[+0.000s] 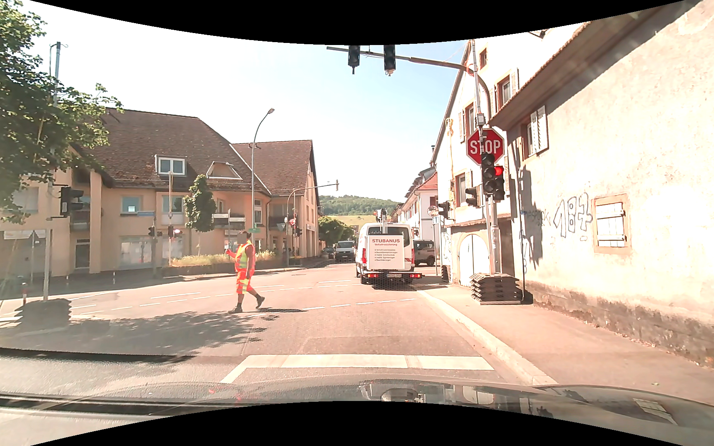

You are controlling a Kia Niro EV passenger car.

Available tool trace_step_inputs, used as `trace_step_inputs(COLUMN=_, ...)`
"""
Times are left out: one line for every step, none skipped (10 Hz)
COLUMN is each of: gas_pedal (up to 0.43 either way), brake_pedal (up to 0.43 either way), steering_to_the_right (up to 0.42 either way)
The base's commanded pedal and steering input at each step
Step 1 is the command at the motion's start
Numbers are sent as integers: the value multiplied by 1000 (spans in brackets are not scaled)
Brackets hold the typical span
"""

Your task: Follow the waypoints while adhering to traffic rules and regulations

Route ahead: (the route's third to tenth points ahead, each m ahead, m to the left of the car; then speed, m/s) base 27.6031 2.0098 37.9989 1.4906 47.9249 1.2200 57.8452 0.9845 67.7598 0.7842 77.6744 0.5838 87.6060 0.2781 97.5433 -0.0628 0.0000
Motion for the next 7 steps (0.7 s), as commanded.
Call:
trace_step_inputs(gas_pedal=0, brake_pedal=268, steering_to_the_right=-6)
trace_step_inputs(gas_pedal=0, brake_pedal=268, steering_to_the_right=-6)
trace_step_inputs(gas_pedal=0, brake_pedal=268, steering_to_the_right=-6)
trace_step_inputs(gas_pedal=0, brake_pedal=268, steering_to_the_right=-6)
trace_step_inputs(gas_pedal=0, brake_pedal=274, steering_to_the_right=-6)
trace_step_inputs(gas_pedal=0, brake_pedal=268, steering_to_the_right=-6)
trace_step_inputs(gas_pedal=0, brake_pedal=268, steering_to_the_right=-6)
